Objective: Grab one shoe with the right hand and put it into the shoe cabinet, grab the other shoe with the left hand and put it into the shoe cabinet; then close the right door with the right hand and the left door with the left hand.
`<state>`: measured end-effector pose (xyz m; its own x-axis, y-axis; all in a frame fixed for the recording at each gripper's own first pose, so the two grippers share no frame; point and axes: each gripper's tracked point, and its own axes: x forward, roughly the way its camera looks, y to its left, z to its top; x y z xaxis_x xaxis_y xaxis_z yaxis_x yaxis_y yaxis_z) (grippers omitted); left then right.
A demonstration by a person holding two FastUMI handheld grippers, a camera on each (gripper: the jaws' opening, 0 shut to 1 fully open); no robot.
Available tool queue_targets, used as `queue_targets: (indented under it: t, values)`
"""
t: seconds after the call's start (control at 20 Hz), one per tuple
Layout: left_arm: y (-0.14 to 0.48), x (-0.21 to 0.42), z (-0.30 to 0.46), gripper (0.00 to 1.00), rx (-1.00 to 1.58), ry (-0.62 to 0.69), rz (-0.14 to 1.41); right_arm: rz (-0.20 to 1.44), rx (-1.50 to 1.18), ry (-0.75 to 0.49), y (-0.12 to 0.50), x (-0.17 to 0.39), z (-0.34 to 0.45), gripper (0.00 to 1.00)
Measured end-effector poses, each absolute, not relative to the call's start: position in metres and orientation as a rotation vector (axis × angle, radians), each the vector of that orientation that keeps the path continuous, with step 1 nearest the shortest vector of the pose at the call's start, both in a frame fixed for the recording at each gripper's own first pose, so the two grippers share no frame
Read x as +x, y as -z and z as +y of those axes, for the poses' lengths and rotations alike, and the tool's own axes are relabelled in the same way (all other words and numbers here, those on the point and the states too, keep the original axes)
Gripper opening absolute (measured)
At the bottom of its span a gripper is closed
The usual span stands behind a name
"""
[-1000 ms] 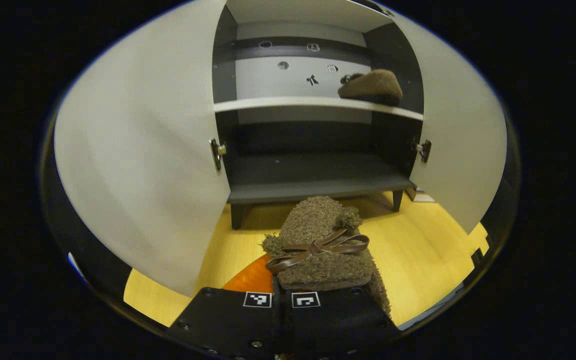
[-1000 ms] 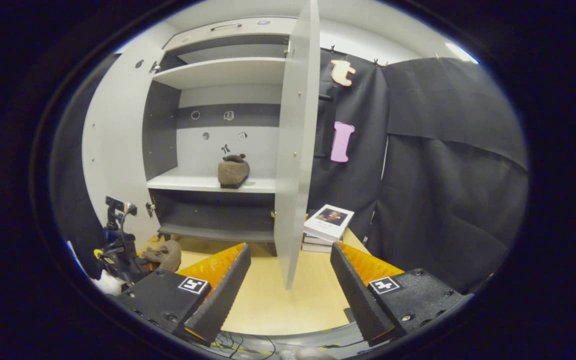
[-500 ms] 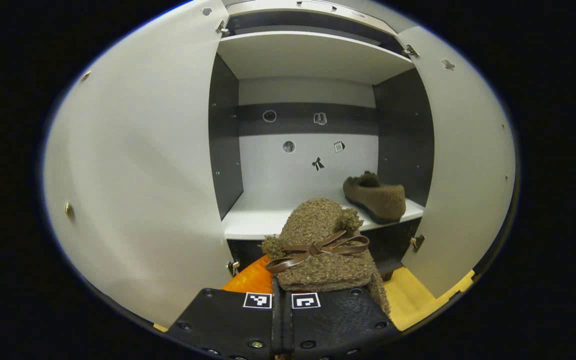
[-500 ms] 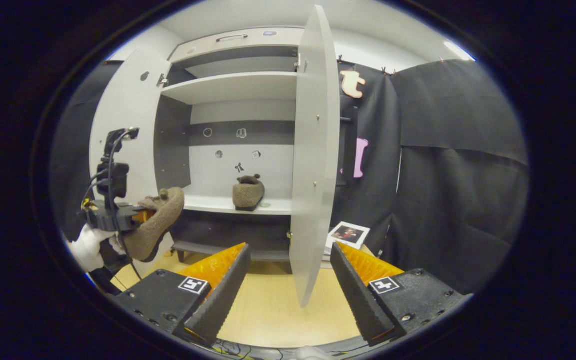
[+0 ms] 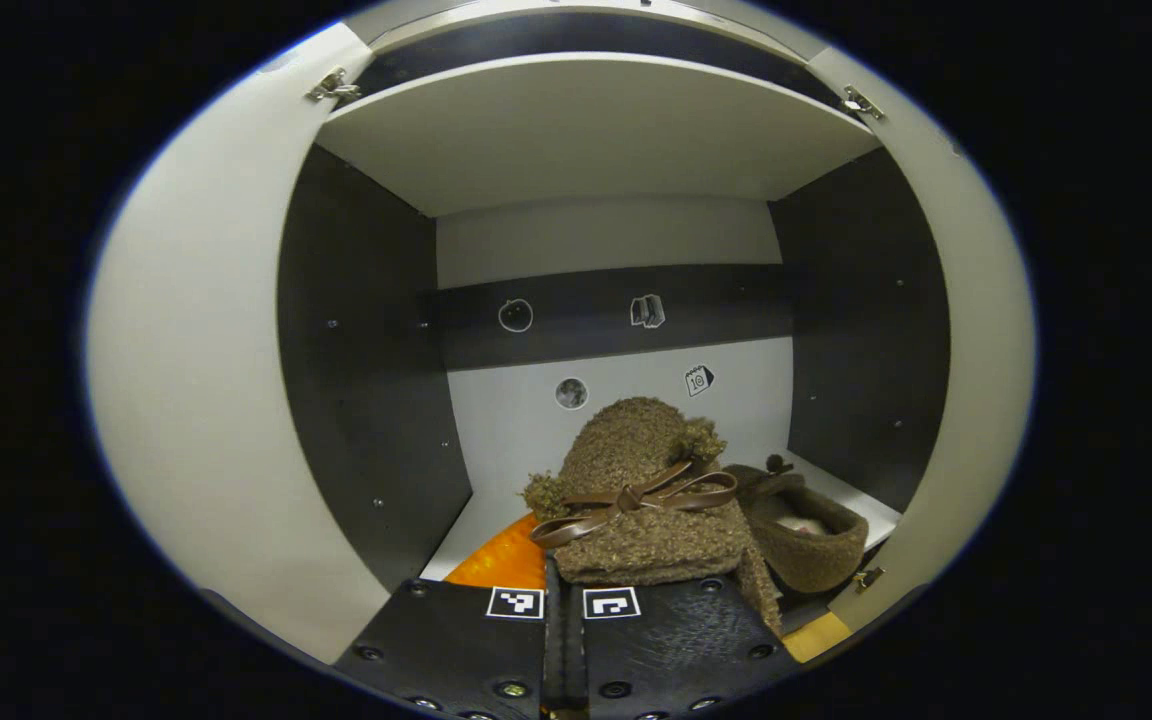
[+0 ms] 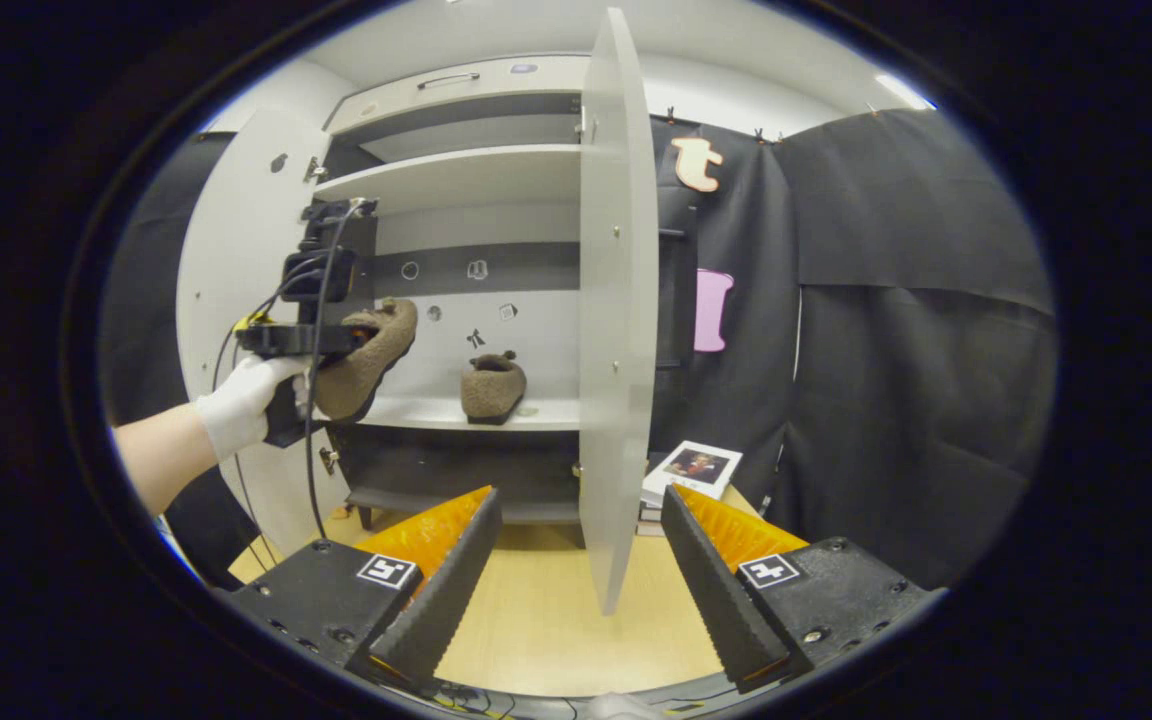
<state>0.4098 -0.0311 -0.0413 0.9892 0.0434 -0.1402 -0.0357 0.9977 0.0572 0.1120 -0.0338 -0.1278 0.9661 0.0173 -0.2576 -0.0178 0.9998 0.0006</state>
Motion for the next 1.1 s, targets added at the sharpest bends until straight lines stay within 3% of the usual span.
queue_targets:
  t: [0.35, 0.65, 0.85, 1.0, 1.05, 1.1]
  values:
    - [0.094, 0.492, -0.030, 0.00, 0.125, -0.073, 0.353, 0.307, -0.015, 0.002, 0.144, 0.107, -0.046, 1.00]
    - [0.152, 0.496, -0.041, 0.01, 0.087, -0.043, 0.582, 0.345, 0.008, 0.025, 0.155, 0.109, -0.057, 1.00]
    - [0.155, 0.490, -0.042, 0.05, 0.111, -0.024, 0.675, 0.362, 0.010, 0.014, 0.161, 0.109, -0.055, 1.00]
    - [0.148, 0.485, -0.054, 0.38, 0.078, 0.028, 0.680, 0.374, 0.024, 0.002, 0.163, 0.113, -0.051, 1.00]
    - [0.145, 0.481, -0.055, 0.42, 0.070, 0.037, 0.675, 0.373, 0.024, 0.000, 0.163, 0.113, -0.050, 1.00]
    - [0.140, 0.480, -0.051, 0.61, 0.069, 0.036, 0.662, 0.373, 0.022, -0.001, 0.163, 0.113, -0.048, 1.00]
